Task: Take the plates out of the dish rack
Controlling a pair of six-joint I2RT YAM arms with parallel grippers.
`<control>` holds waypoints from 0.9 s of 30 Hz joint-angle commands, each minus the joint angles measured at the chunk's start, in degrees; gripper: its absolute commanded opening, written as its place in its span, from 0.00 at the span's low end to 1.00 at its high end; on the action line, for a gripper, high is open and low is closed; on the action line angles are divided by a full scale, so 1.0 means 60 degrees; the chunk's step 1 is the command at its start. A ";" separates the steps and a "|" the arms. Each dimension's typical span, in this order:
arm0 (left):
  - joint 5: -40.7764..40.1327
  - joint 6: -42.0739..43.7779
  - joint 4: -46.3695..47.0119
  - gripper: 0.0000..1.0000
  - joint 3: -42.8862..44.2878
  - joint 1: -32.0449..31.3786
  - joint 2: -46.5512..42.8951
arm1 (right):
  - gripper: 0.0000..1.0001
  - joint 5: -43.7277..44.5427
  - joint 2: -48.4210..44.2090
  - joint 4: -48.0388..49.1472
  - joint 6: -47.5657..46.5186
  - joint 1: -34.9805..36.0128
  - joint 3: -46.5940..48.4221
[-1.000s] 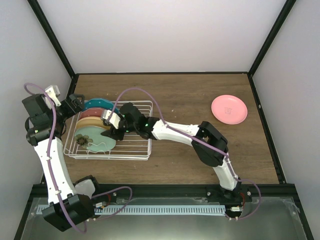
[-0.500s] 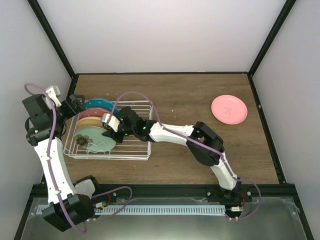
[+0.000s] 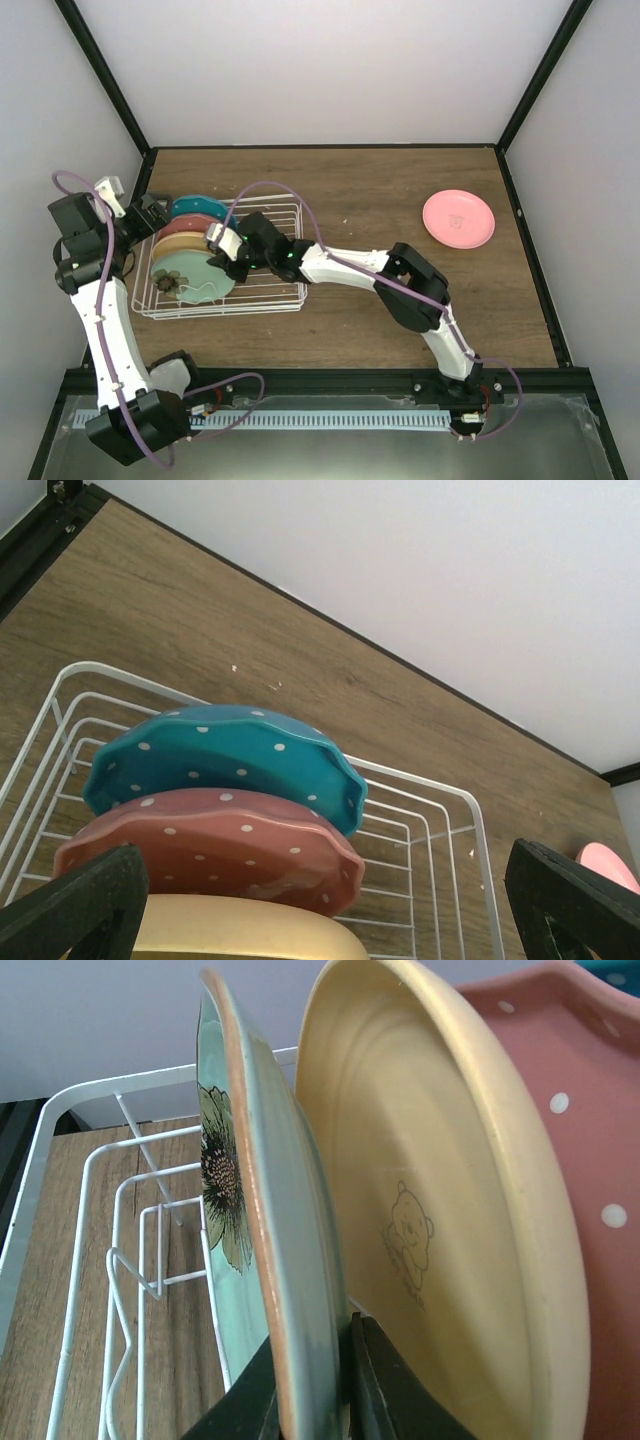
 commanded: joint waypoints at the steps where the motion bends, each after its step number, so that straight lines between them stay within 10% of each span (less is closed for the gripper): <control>1: 0.0258 -0.0077 0.0127 1.00 -0.0055 -0.0003 -0.0187 | 0.01 -0.0628 -0.0633 -0.0120 0.0108 0.0263 -0.0254; 27: 0.0441 -0.1203 0.0849 1.00 0.1584 0.0014 0.0325 | 0.01 0.1125 -0.3133 -0.0702 -0.0879 0.0268 0.0237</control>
